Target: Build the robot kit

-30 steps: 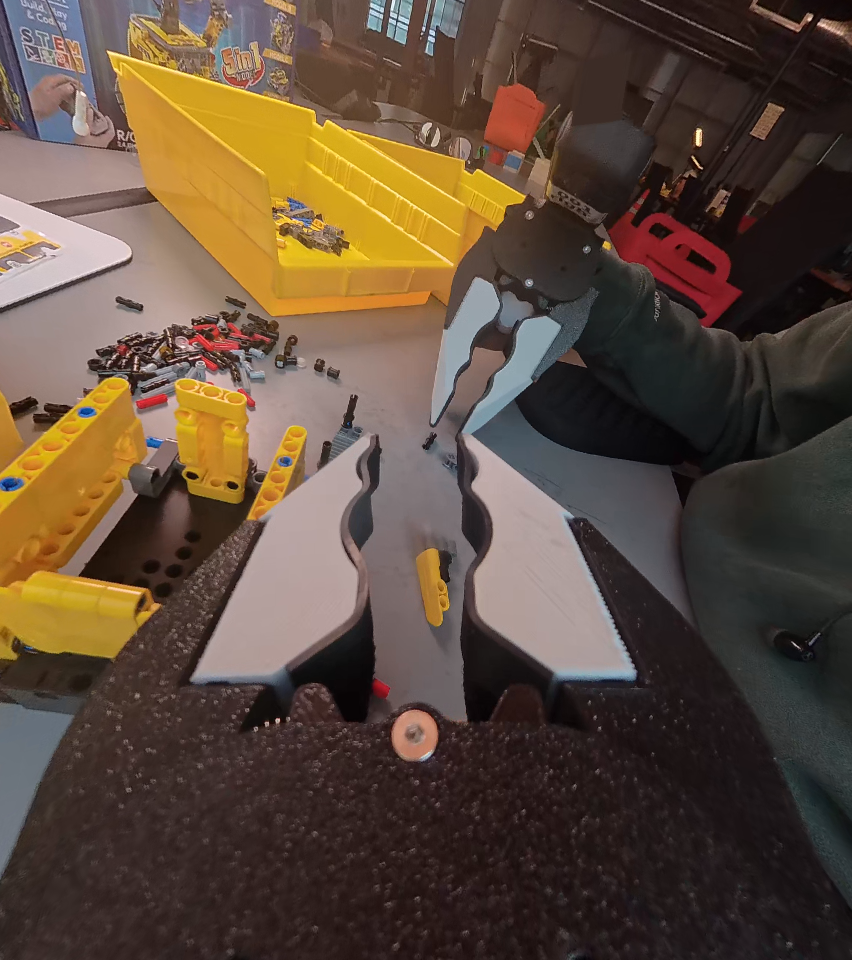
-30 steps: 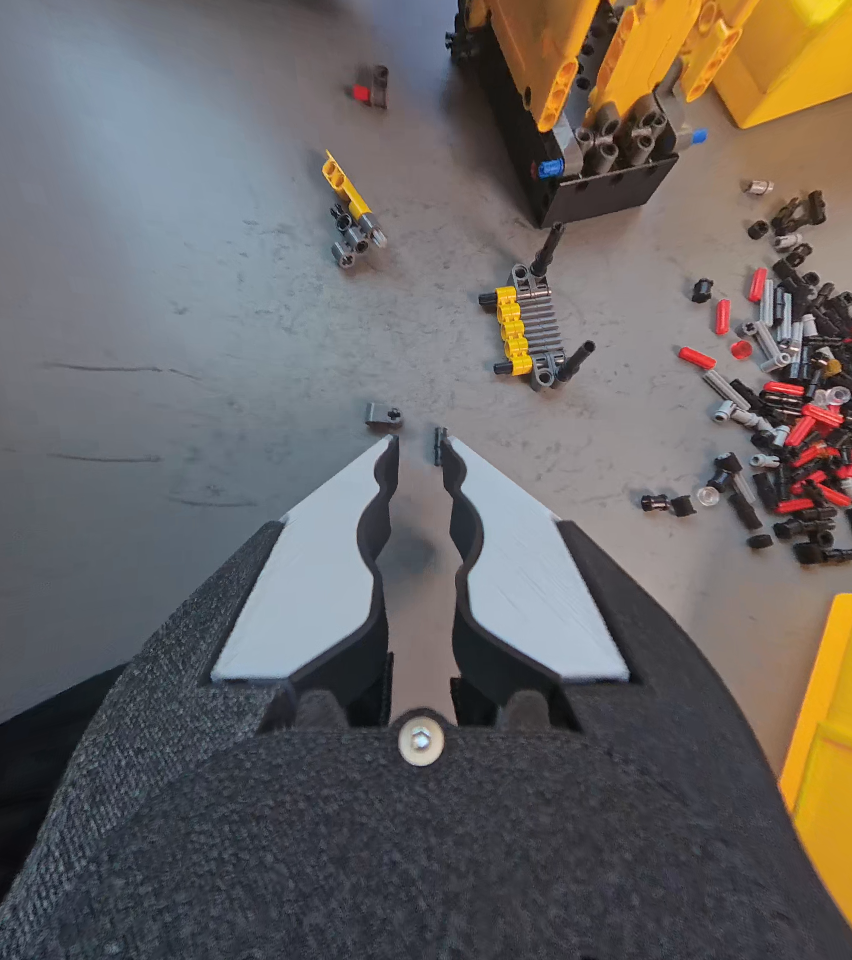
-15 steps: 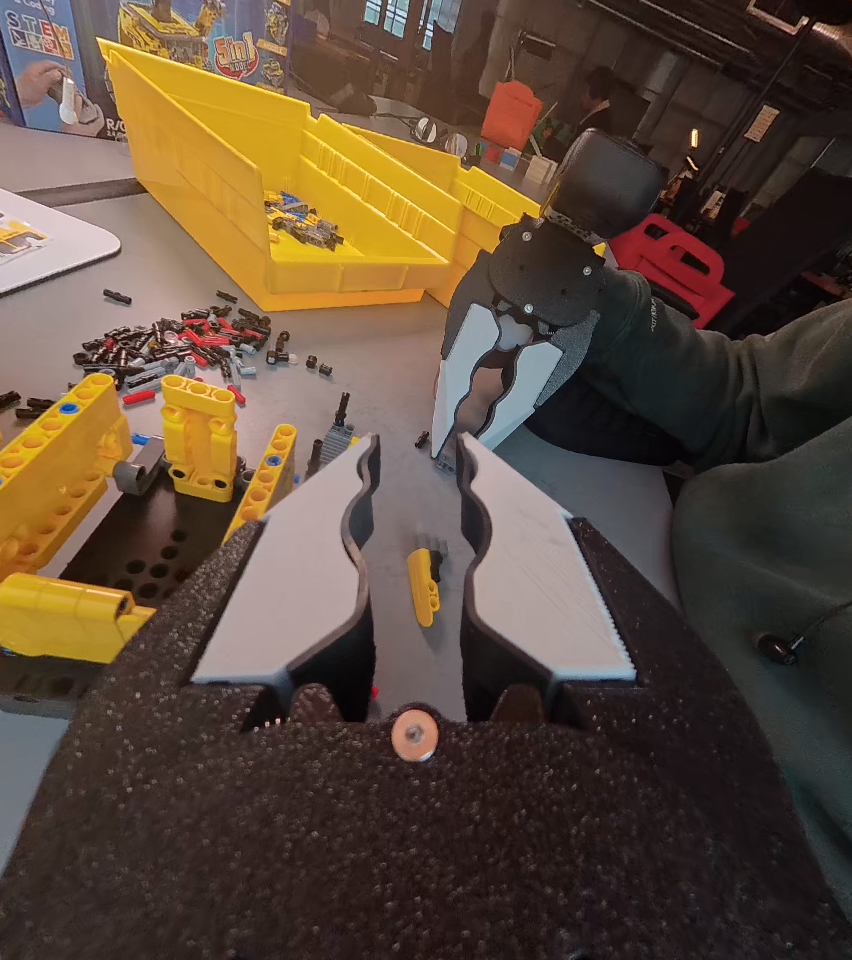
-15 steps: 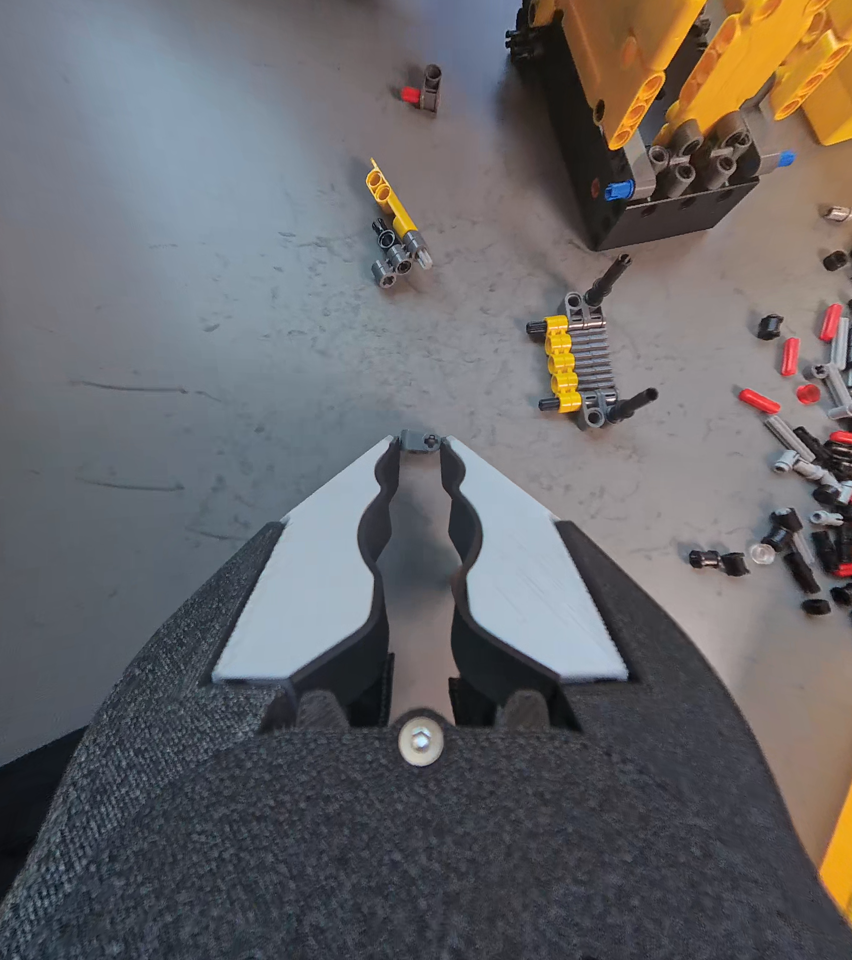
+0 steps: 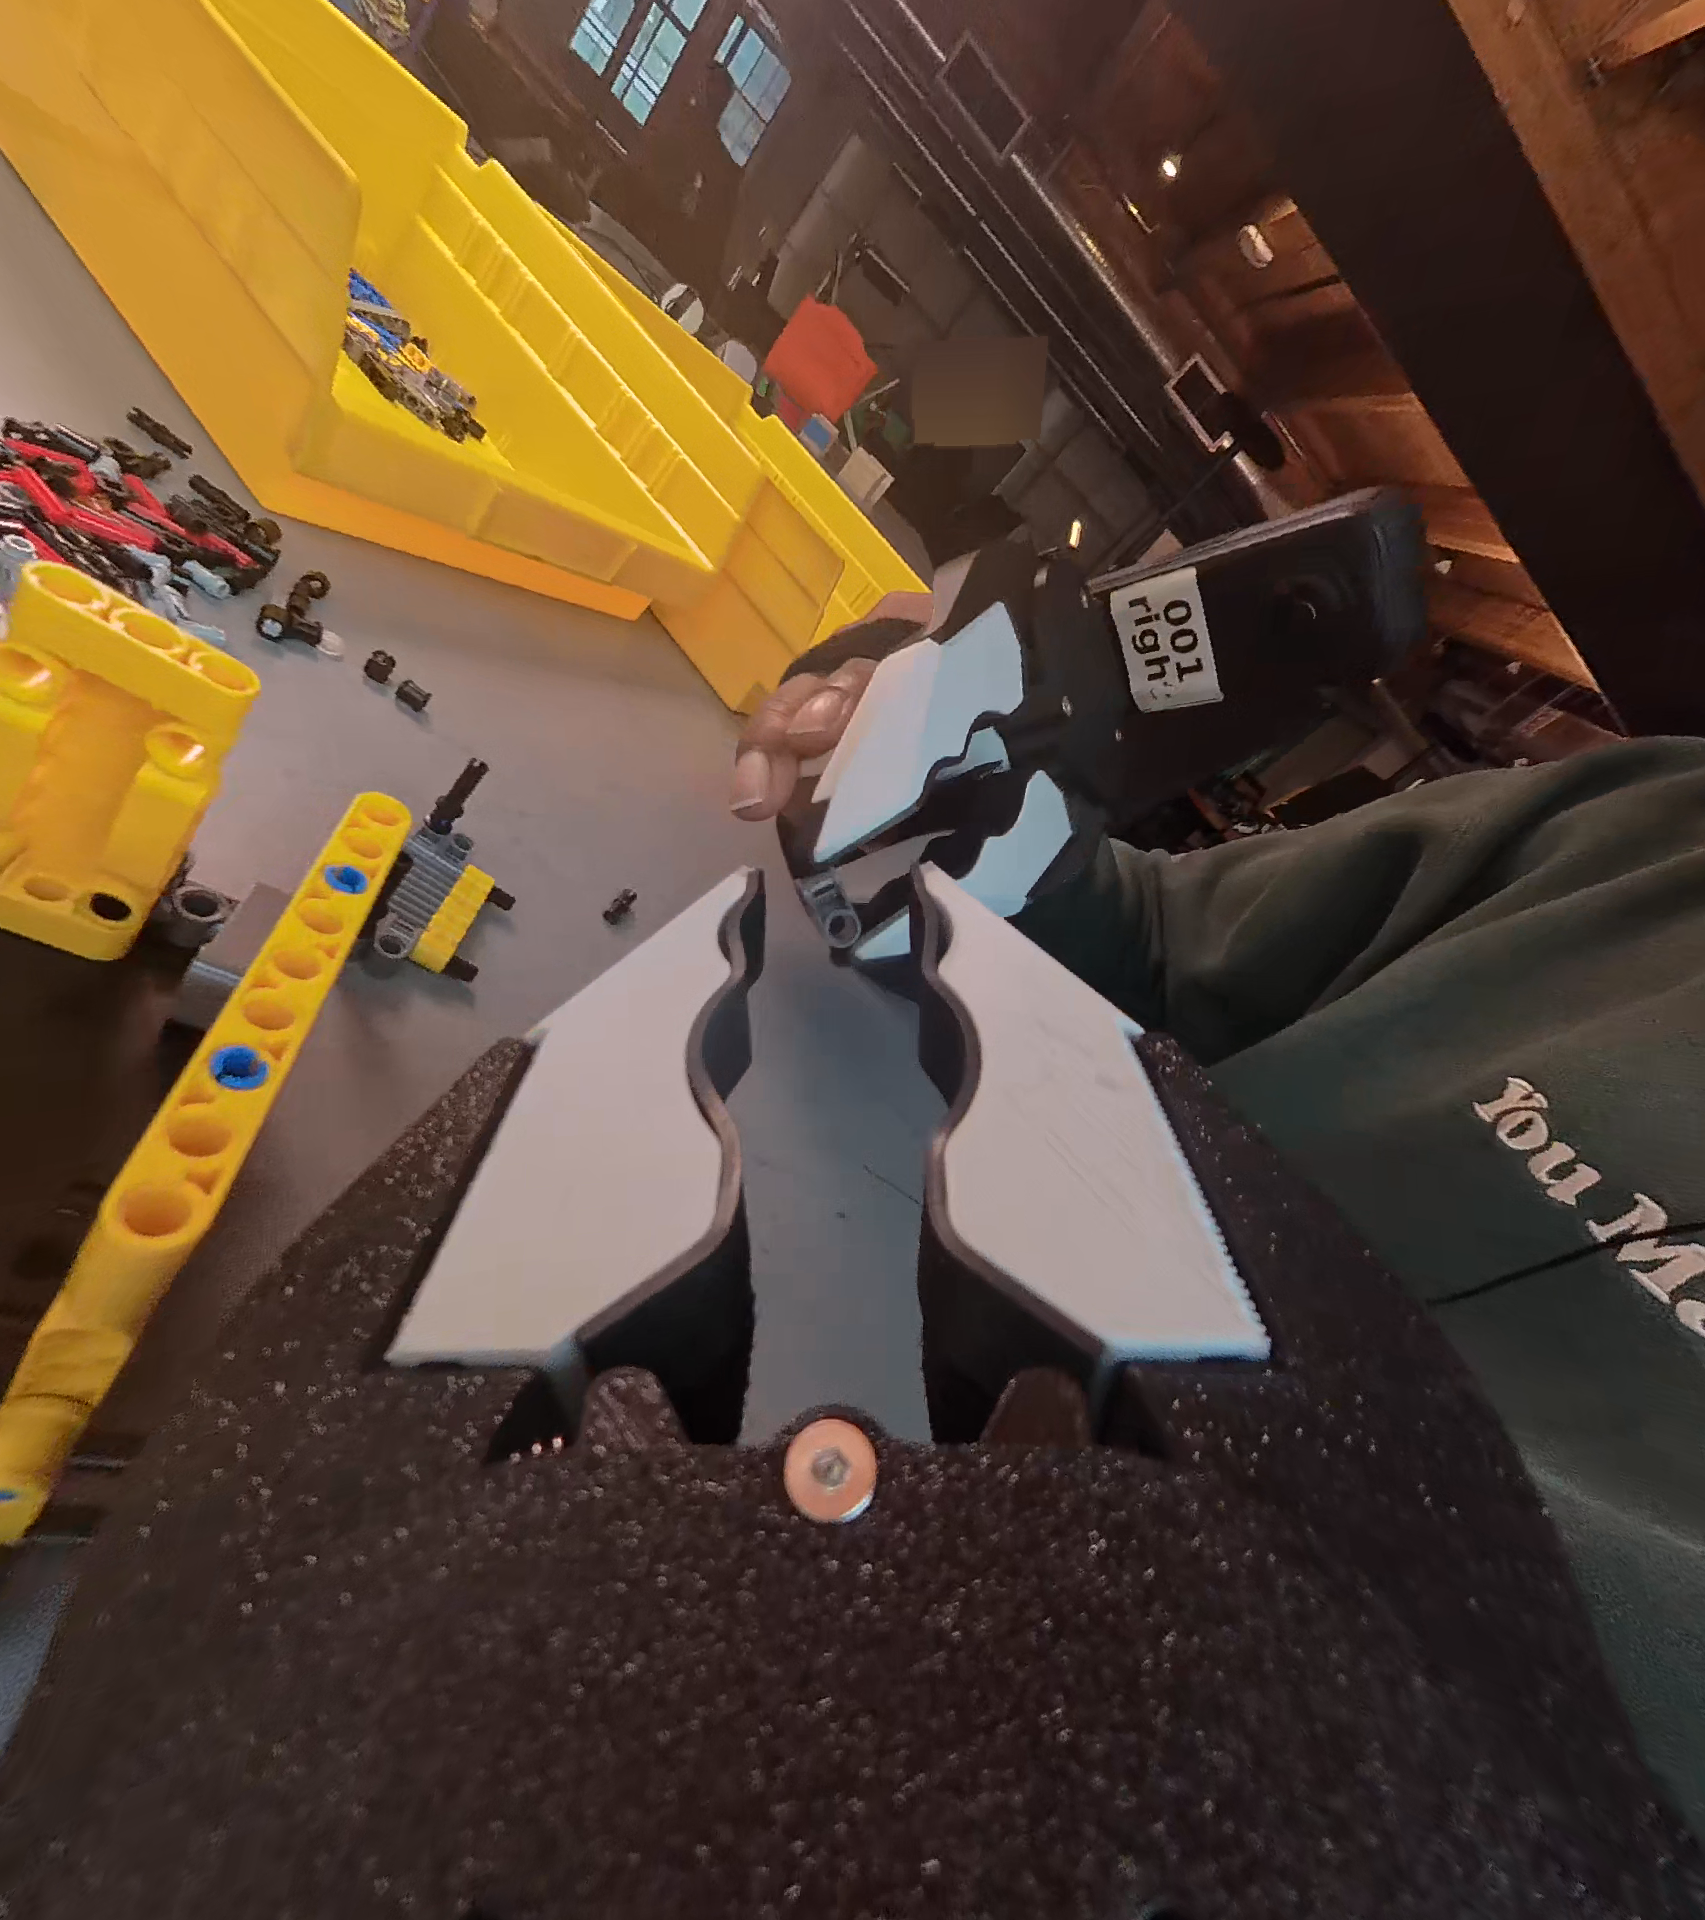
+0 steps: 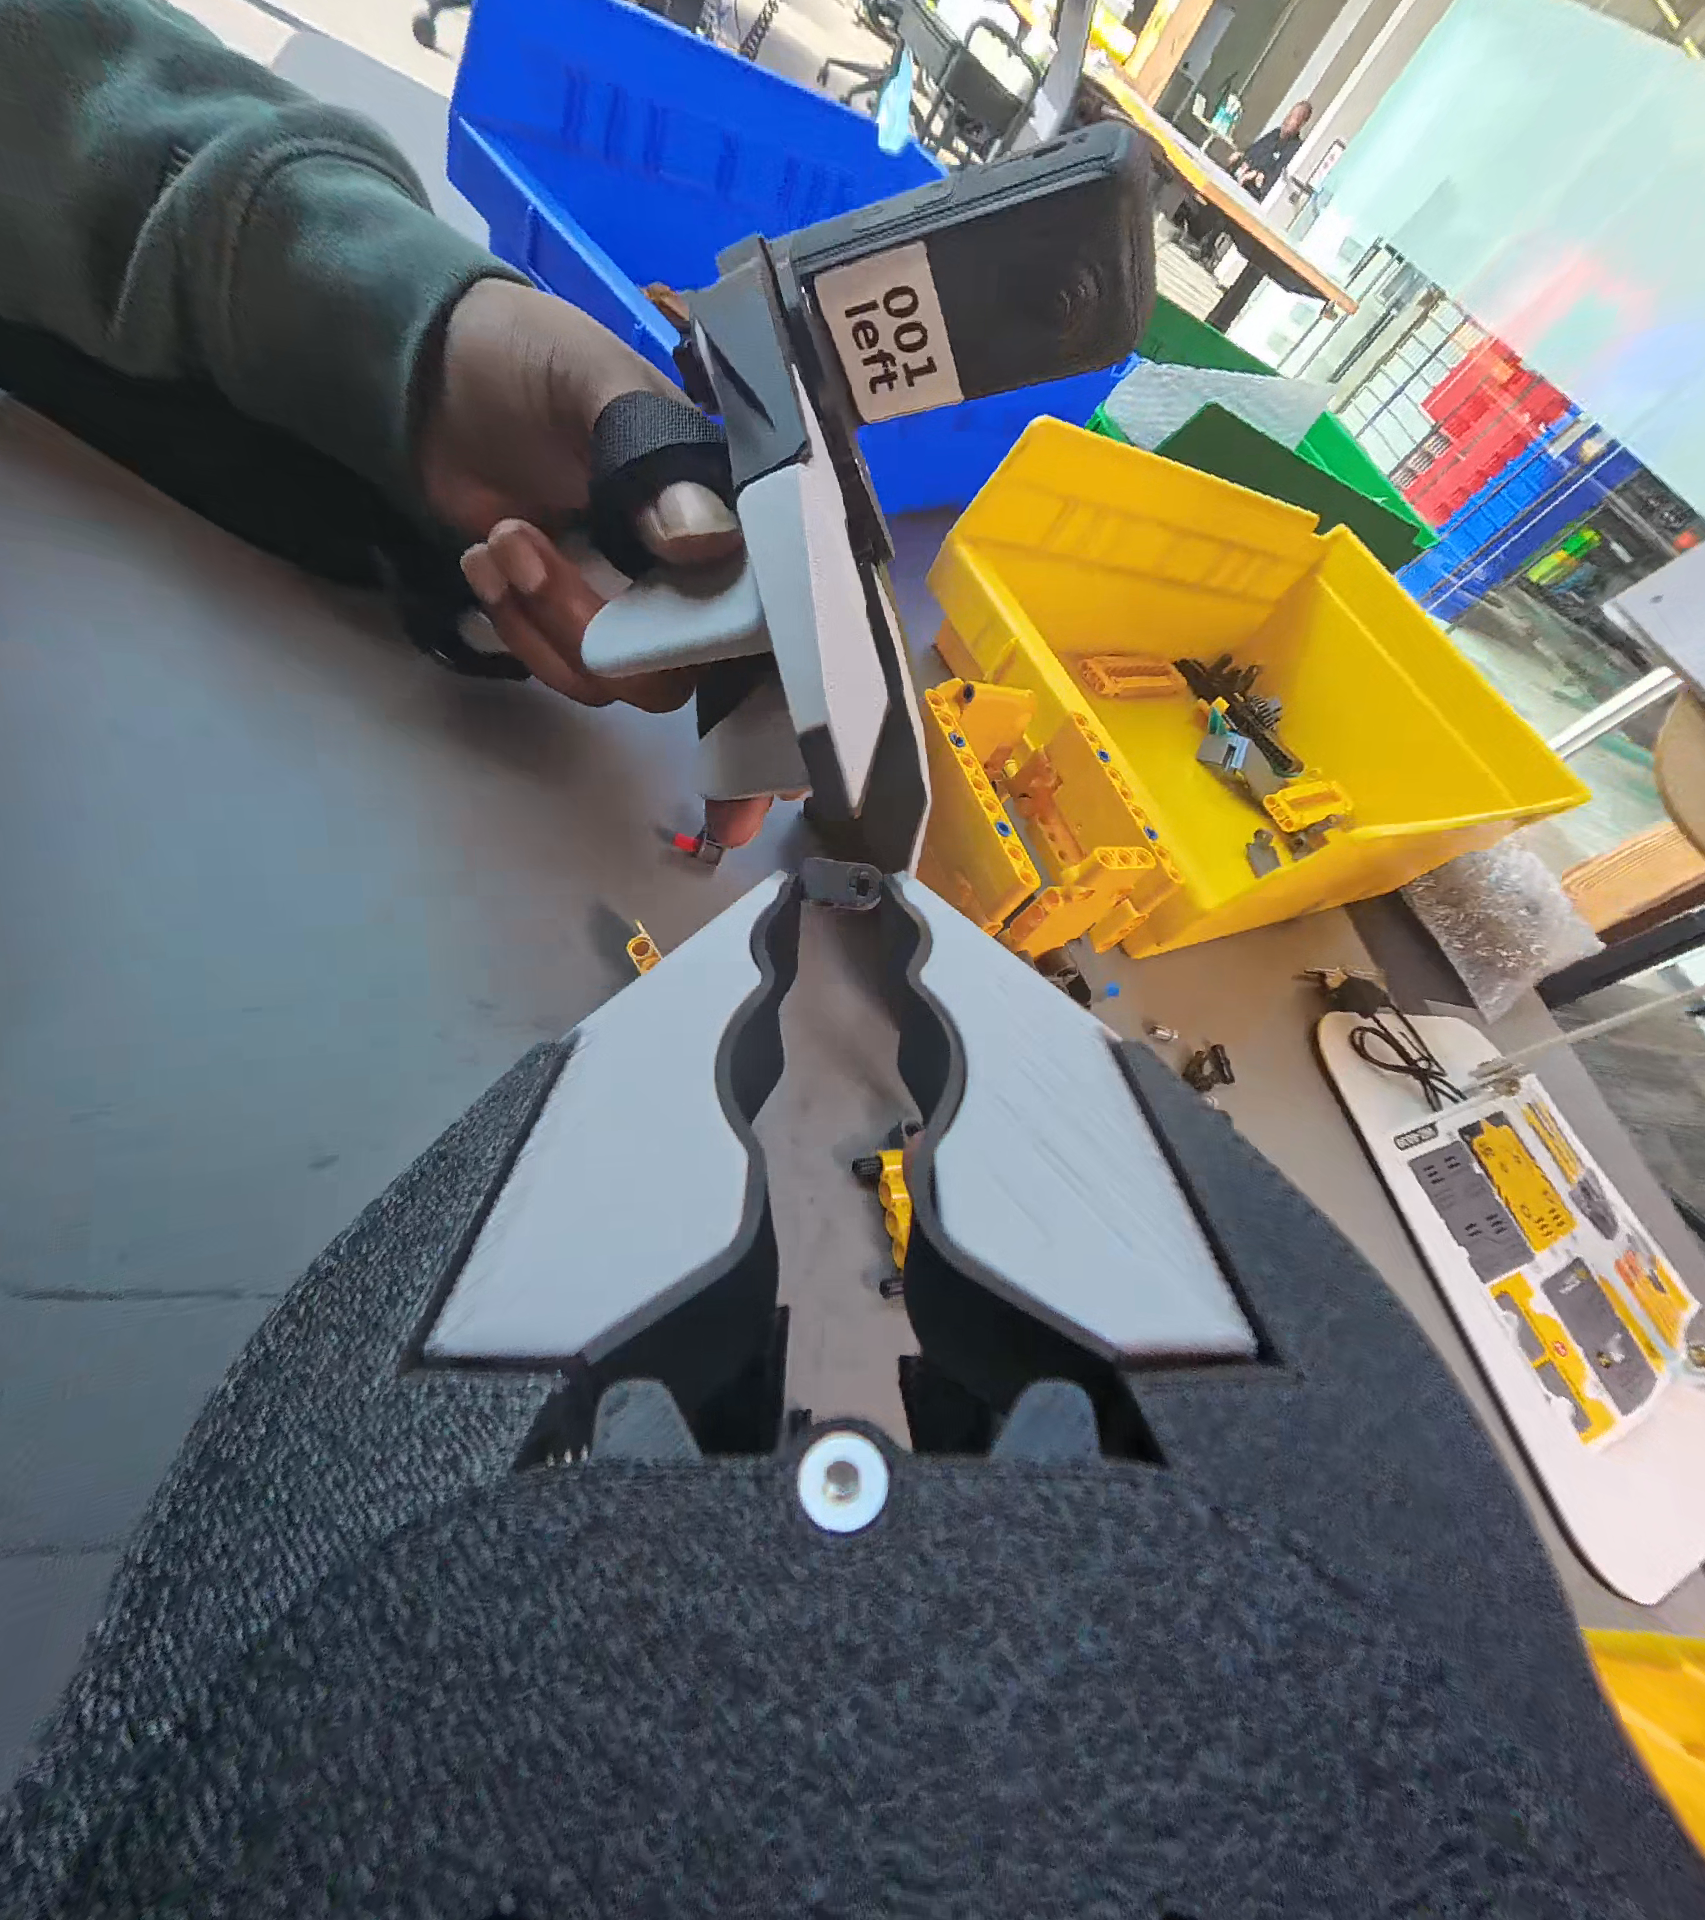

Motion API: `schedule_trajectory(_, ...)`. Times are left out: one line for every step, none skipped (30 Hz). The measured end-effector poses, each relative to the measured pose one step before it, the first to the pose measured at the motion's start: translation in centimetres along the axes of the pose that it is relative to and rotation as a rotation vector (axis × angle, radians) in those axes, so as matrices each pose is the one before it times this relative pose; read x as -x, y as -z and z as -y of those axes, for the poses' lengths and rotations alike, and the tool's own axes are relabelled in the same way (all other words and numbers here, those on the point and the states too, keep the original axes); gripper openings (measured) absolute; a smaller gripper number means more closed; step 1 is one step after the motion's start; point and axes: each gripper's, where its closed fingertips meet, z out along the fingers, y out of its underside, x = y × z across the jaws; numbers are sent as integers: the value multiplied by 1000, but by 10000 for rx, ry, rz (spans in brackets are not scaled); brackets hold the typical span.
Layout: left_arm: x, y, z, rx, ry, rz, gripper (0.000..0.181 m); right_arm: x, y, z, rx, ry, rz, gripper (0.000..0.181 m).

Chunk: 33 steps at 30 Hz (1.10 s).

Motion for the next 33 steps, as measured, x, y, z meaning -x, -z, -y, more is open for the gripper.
schedule_trajectory(-63, -29, -69, 29, 127, -96, 22, -4, -143, -82, 71, 283, -152, 15)
schedule_trajectory(159, -11, -106, 50, 84, 58, 20, 75, -67, 83, -42, 166, -66, 15)
schedule_trajectory(285, -6, -176, 98, 28, 145, 14, 103, -43, 49, -14, 68, 3, 15)
schedule_trajectory(240, -9, -179, 95, 8, 120, 9, -29, -41, -3, 14, 126, -93, 15)
schedule_trajectory(59, -1, -57, 18, 17, 13, 8, -37, -34, -91, 50, 175, -102, 15)
schedule_trajectory(-25, 23, 48, -32, 32, -38, 8, -69, -4, 50, -30, 110, -102, 15)
schedule_trajectory(-76, 30, 93, -48, 41, -66, 7, -70, 18, 121, -59, 35, -83, 15)
schedule_trajectory(-61, 46, 101, -53, 55, -71, 7, -87, 30, 100, -44, 30, -71, 15)
schedule_trajectory(-31, 43, 57, -40, 56, -48, 7, -84, 18, 32, -8, 78, -76, 15)
schedule_trajectory(11, 42, 31, -25, 33, -15, 7, -52, 21, -32, 34, 87, -58, 15)
schedule_trajectory(7, 62, 43, -38, 6, -6, 7, -150, 43, -3, 8, 71, -117, 15)
schedule_trajectory(-21, 68, 88, -55, 7, -21, 6, -120, 78, 11, -8, 53, -87, 15)
schedule_trajectory(-7, 81, 75, -48, 8, -18, 6, -91, 75, -4, 7, -4, -24, 15)
schedule_trajectory(30, 57, 62, -35, 10, -4, 6, -95, 76, -2, 0, -8, -35, 15)
schedule_trajectory(15, 29, 23, -19, 7, -14, 6, -53, 61, 36, -10, 18, -23, 15)
schedule_trajectory(-17, -26, -30, 9, 4, -38, 7, 69, 27, 17, 14, 29, 37, 15)
schedule_trajectory(-53, -87, -97, 49, 10, -62, 8, 100, -8, 15, 25, 48, 35, 15)
schedule_trajectory(-105, -128, -149, 70, 16, -91, 11, 91, -7, 105, -32, 68, 2, 15)
schedule_trajectory(-136, -149, -165, 71, 14, -103, 13, 140, -9, 124, -37, 45, 52, 14)
schedule_trajectory(-93, -138, -169, 80, -3, -68, 12, 51, -20, 78, -15, 23, -1, 14)
schedule_trajectory(-49, -96, -149, 76, -35, -23, 8, 13, 3, 28, 6, 47, -11, 14)
schedule_trajectory(-46, -53, -58, 30, -39, -11, 6, 17, 16, -49, 43, 50, -3, 14)
schedule_trajectory(-85, -2, 43, -22, -3, -50, 6, -38, 44, 114, -59, 4, -34, 14)
schedule_trajectory(-295, 46, 134, -79, 69, -212, 6, -95, 85, 307, -169, -72, -42, 15)
schedule_trajectory(-454, 70, 215, -144, 175, -370, 6, -124, 132, 480, -246, -158, -22, 15)
schedule_trajectory(-554, 64, 249, -193, 284, -478, 6, -164, 143, 551, -289, -209, -17, 15)
schedule_trajectory(-560, 31, 248, -209, 359, -516, 6, -151, 148, 531, -276, -189, -20, 15)
schedule_trajectory(-511, -18, 183, -181, 371, -505, 6, -89, 131, 466, -245, -132, -8, 15)
schedule_trajectory(-474, -25, 121, -150, 373, -493, 6, -43, 117, 436, -236, -111, -12, 15)
schedule_trajectory(-369, -33, 123, -147, 347, -415, 6, -82, 41, 328, -154, -108, -53, 15)
schedule_trajectory(-204, -41, 81, -128, 267, -287, 6, -69, 5, 177, -49, -15, -64, 14)
schedule_trajectory(-121, -50, 19, -69, 205, -201, 6, -21, 27, 103, -22, 67, -42, 14)
schedule_trajectory(-58, -23, -7, -35, 171, -147, 6, 2, 34, 55, -12, 7, 8, 14)
